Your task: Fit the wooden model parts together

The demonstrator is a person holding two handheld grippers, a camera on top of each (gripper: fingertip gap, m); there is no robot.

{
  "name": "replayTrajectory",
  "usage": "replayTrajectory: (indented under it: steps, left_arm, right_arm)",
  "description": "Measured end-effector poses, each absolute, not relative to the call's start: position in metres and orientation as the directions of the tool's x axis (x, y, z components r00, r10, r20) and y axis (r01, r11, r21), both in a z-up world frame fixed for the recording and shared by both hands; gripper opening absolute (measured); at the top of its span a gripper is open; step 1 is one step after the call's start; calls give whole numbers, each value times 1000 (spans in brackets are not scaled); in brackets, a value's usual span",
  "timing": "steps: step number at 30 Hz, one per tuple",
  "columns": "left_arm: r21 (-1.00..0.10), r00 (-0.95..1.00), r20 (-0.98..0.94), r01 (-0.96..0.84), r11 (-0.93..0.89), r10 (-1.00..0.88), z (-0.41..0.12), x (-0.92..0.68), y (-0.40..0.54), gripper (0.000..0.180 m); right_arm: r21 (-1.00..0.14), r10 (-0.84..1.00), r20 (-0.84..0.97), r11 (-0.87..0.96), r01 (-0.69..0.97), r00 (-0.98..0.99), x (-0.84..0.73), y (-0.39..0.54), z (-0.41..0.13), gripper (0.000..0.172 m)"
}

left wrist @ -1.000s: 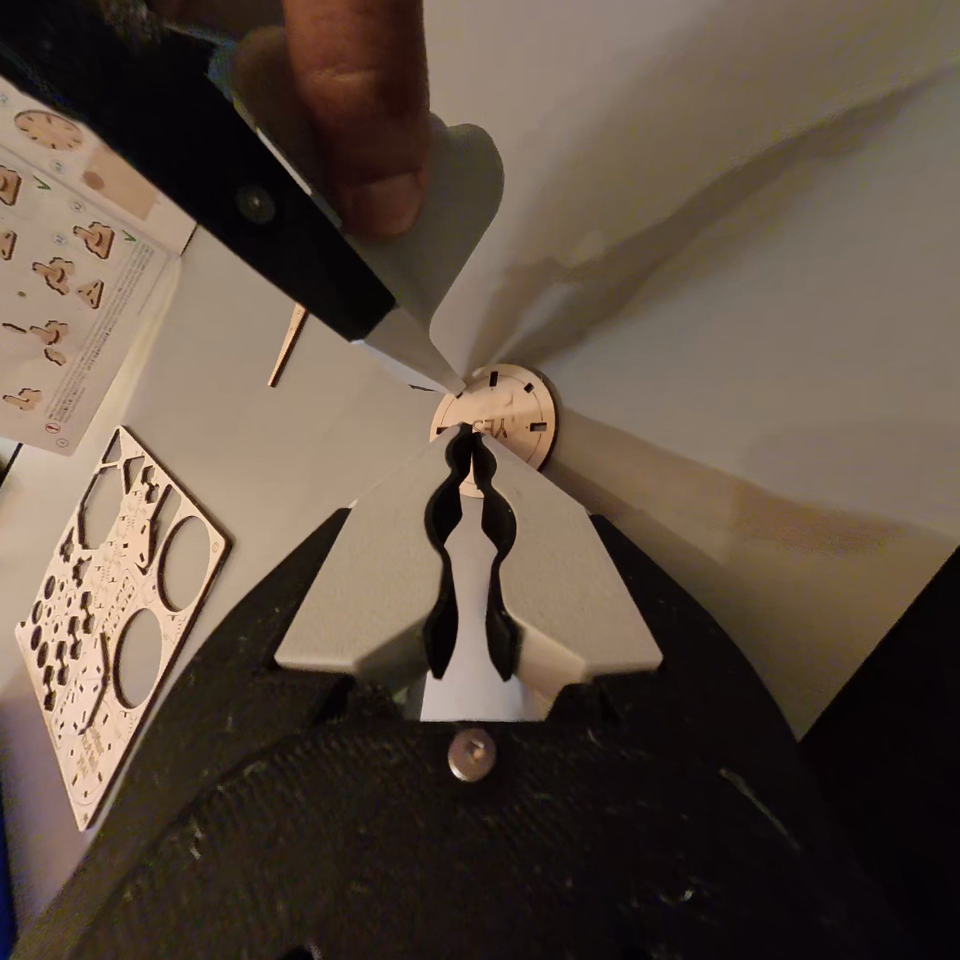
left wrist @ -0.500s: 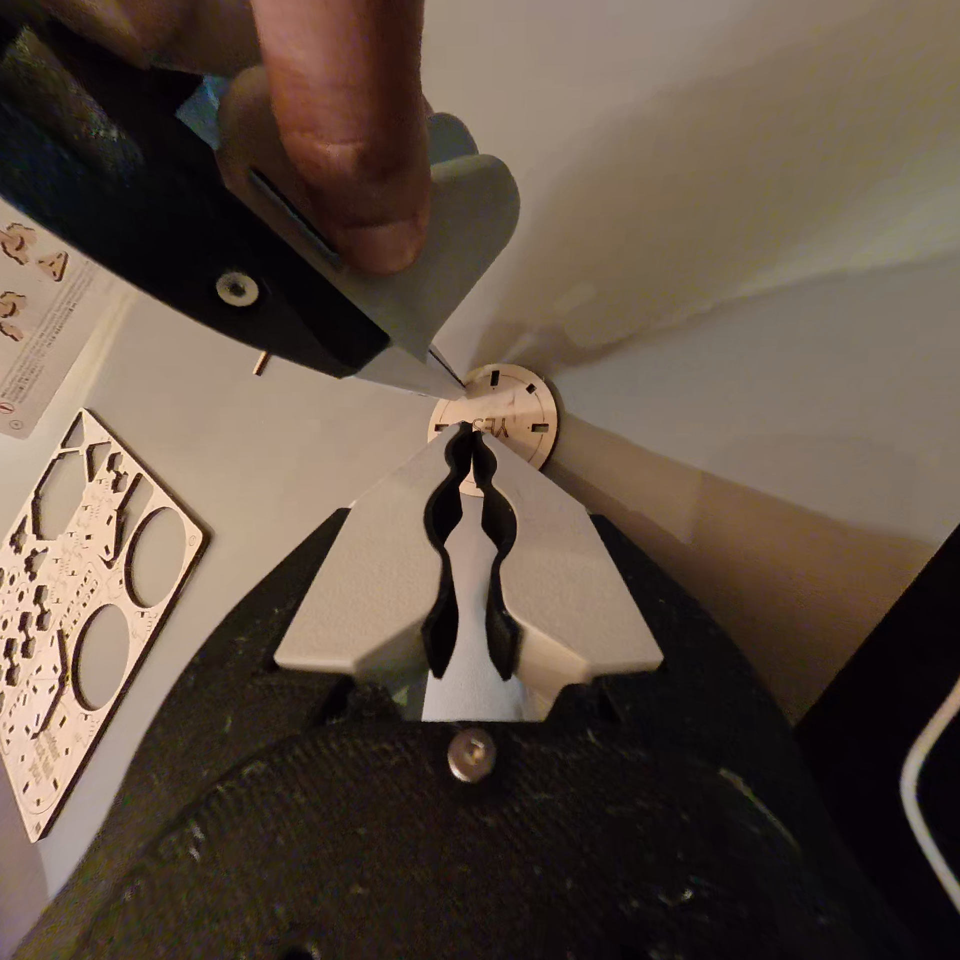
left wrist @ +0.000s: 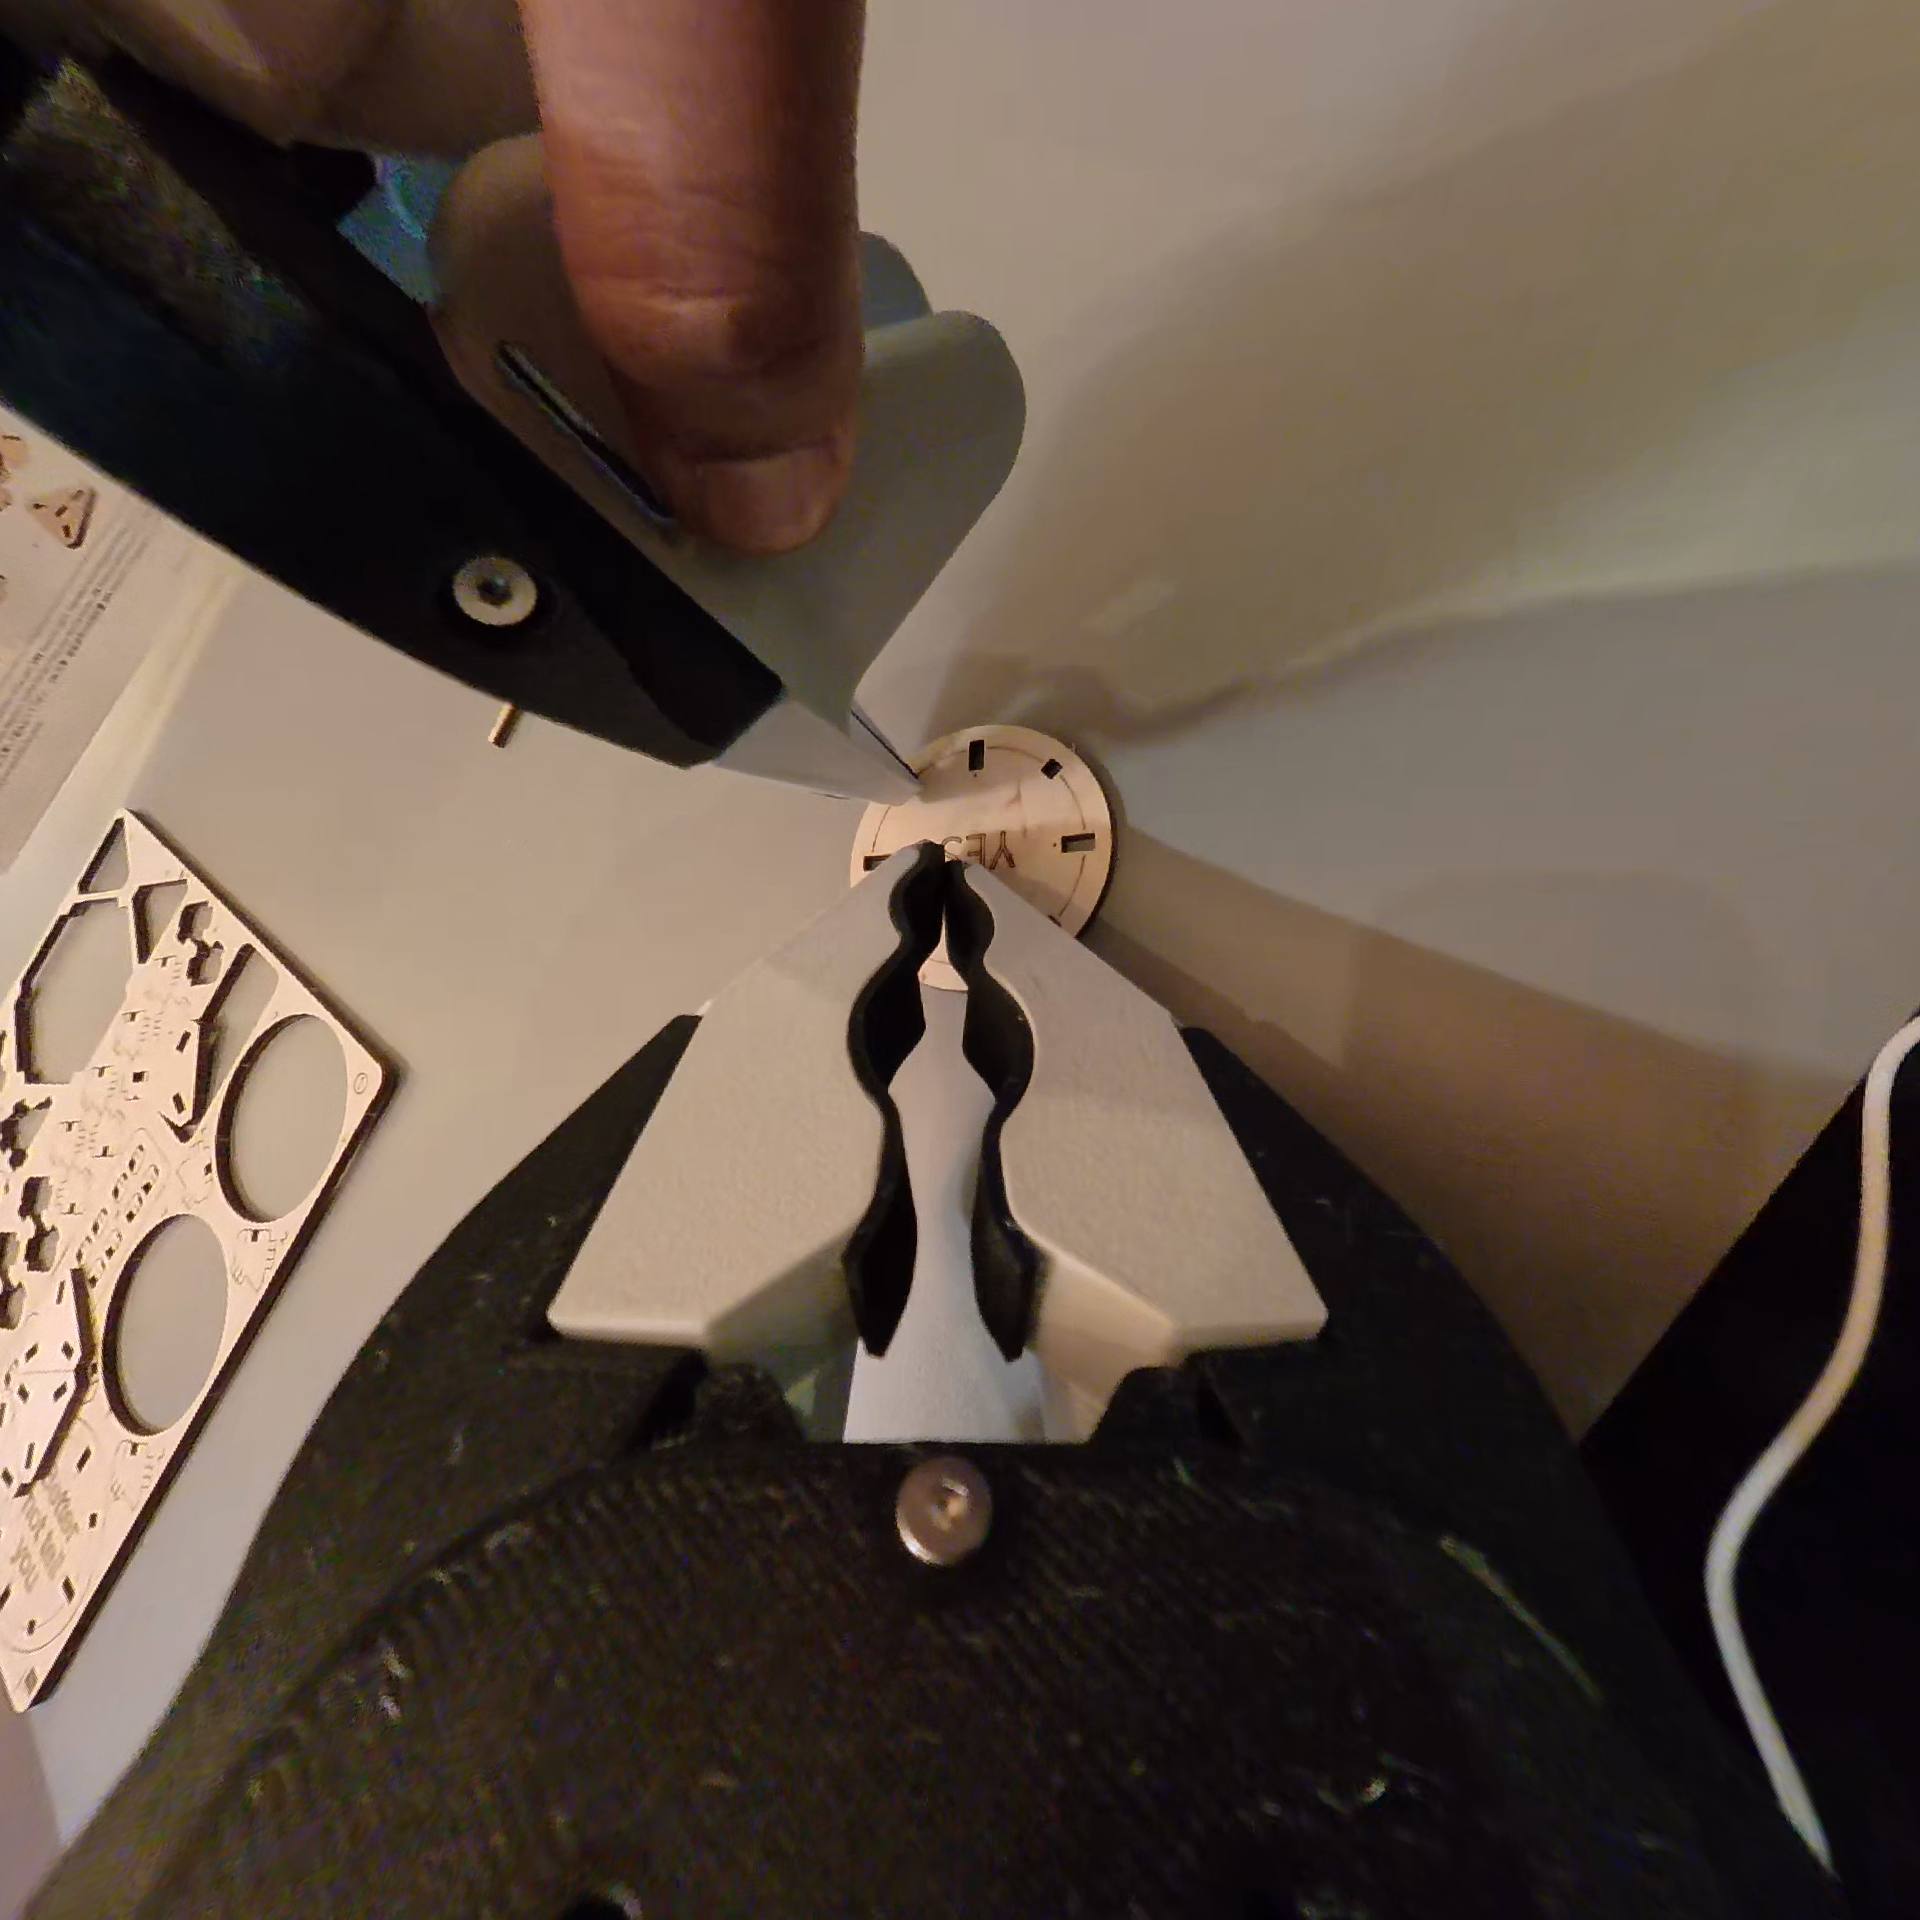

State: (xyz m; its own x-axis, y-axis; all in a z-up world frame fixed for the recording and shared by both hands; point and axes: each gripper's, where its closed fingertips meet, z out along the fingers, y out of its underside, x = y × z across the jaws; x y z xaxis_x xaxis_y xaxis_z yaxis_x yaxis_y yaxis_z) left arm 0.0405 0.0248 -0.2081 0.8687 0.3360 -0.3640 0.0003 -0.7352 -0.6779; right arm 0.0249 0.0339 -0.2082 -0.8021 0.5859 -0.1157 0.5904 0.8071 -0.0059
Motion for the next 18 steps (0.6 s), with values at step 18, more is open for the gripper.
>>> replayTrajectory:
  steps: [18]
  left_arm:
    - [-679, 870, -361, 2, -734, 336, -208, 40, 25, 0]
  right_arm:
    - [15, 500, -82, 866, 500, -862, 25, 34, -209, 0]
